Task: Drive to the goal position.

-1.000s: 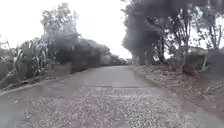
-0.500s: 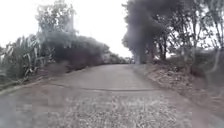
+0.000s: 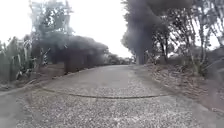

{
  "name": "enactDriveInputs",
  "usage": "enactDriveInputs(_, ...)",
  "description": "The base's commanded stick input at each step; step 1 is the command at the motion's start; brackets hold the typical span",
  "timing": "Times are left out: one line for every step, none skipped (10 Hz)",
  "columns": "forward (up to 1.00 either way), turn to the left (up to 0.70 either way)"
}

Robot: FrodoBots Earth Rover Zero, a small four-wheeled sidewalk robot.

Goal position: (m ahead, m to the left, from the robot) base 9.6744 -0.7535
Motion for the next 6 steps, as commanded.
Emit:
enactDriveInputs(0.85, 0.00)
enactDriveInputs(0.85, 0.00)
enactDriveInputs(0.85, 0.03)
enactDriveInputs(0.85, 0.04)
enactDriveInputs(0.85, 0.00)
enactDriveInputs(0.85, 0.00)
